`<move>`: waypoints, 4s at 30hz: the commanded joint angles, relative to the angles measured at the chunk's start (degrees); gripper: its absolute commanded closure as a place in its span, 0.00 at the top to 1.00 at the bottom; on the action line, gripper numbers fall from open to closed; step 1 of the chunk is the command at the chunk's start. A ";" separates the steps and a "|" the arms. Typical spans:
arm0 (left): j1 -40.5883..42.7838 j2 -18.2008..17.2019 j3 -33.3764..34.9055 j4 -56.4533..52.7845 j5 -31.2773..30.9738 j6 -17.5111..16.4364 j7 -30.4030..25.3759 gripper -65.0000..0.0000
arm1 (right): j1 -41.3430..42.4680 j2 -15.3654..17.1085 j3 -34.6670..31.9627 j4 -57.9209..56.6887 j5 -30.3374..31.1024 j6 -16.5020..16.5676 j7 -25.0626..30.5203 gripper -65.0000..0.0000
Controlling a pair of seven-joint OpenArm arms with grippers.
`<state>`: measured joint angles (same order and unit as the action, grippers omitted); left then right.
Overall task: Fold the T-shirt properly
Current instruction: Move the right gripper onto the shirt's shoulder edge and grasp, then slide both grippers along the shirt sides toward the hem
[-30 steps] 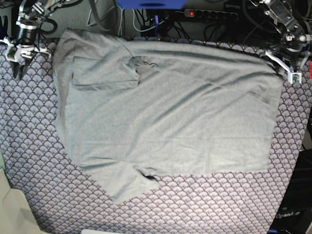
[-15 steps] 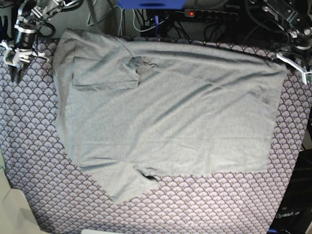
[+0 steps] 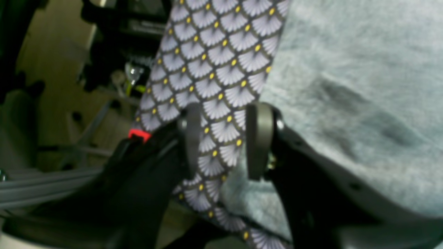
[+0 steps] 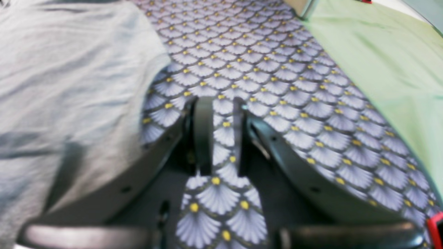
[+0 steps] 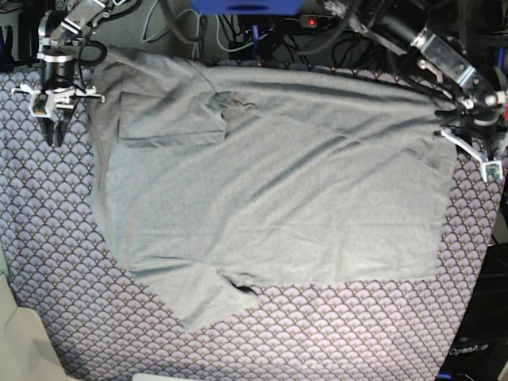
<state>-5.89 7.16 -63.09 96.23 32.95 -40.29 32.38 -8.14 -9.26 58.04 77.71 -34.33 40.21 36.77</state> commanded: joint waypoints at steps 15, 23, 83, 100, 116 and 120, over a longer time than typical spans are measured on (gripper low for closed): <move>-4.53 -0.34 2.30 -6.77 3.40 0.29 -1.83 0.34 | 2.56 0.26 -7.01 1.28 -7.56 -0.21 -7.02 0.33; -4.88 -0.61 2.39 -8.36 3.75 0.29 -1.83 0.34 | -1.84 0.26 -9.65 8.05 -1.06 -0.21 -4.82 0.33; -3.56 -0.17 2.12 -6.86 3.84 0.29 -1.39 0.34 | -2.45 1.39 -17.91 -0.48 -6.86 -0.21 -2.18 0.33; -3.56 -0.17 2.12 -6.86 3.84 0.29 -1.39 0.34 | -3.68 2.09 -16.50 -4.09 -7.04 -0.21 -1.57 0.33; -3.65 -0.17 2.12 -6.86 3.84 0.29 -1.39 0.34 | -4.83 2.00 -17.73 -4.53 -7.12 -0.21 -1.48 0.31; -3.65 -0.17 2.12 -6.86 3.84 0.29 -1.39 0.34 | -5.79 2.27 -20.63 -4.53 -7.48 -0.21 -1.92 0.10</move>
<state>-8.58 7.49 -61.06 88.18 37.08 -40.29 31.90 -13.52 -6.90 37.52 72.86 -40.64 39.97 35.75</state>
